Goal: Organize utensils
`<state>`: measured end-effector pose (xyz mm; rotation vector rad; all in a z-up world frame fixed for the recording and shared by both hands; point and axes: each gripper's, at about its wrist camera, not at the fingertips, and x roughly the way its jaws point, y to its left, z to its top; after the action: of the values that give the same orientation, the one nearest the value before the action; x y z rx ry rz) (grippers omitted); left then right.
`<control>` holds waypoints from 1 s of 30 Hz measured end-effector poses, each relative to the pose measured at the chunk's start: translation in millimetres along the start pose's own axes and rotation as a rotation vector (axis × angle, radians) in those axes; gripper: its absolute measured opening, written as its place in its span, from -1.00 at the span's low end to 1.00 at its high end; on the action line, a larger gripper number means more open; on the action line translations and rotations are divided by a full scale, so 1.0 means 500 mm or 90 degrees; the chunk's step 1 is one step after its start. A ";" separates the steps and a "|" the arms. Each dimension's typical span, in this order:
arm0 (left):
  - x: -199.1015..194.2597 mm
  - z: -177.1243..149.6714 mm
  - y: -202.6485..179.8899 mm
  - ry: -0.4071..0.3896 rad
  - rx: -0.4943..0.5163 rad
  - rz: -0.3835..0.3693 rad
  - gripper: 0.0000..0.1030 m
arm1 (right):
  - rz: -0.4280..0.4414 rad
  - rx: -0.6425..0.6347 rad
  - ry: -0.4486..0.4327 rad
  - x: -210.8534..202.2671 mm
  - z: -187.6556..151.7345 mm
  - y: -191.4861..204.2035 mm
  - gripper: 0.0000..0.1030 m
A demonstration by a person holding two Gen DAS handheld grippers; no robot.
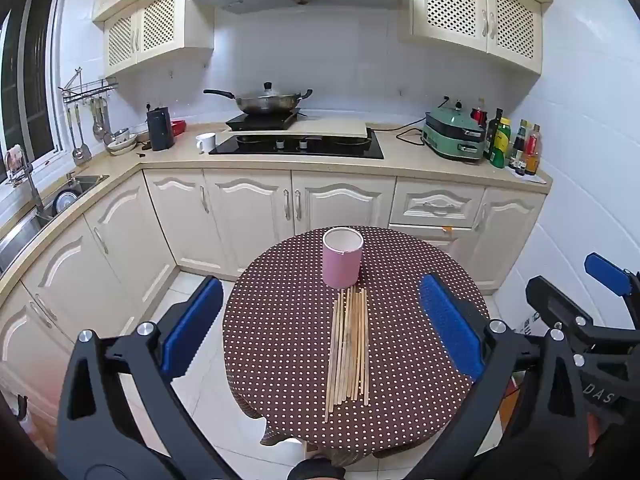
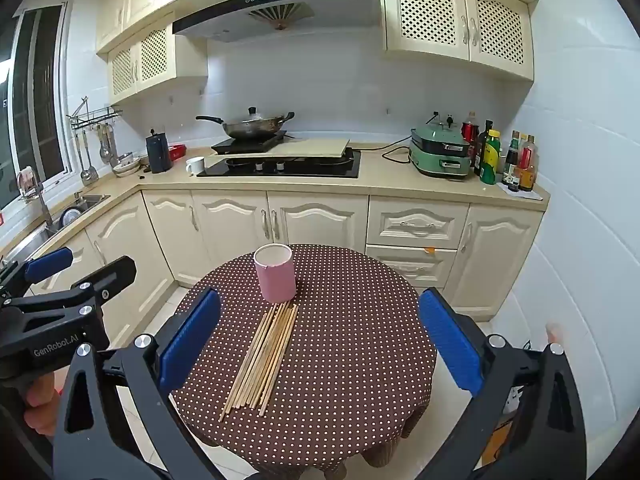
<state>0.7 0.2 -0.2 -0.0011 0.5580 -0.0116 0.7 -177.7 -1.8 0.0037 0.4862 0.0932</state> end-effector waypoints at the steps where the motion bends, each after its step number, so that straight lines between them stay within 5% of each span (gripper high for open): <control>1: 0.001 0.000 0.000 0.002 0.000 -0.002 0.88 | 0.000 0.002 -0.001 -0.002 0.000 -0.002 0.86; 30: -0.012 0.013 -0.006 -0.015 0.024 -0.017 0.88 | 0.002 0.012 0.007 -0.007 -0.005 -0.007 0.86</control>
<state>-1.0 -2.7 8.3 0.0284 0.5338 -0.0481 -3.2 -181.5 -2.7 0.0232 0.4977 0.0922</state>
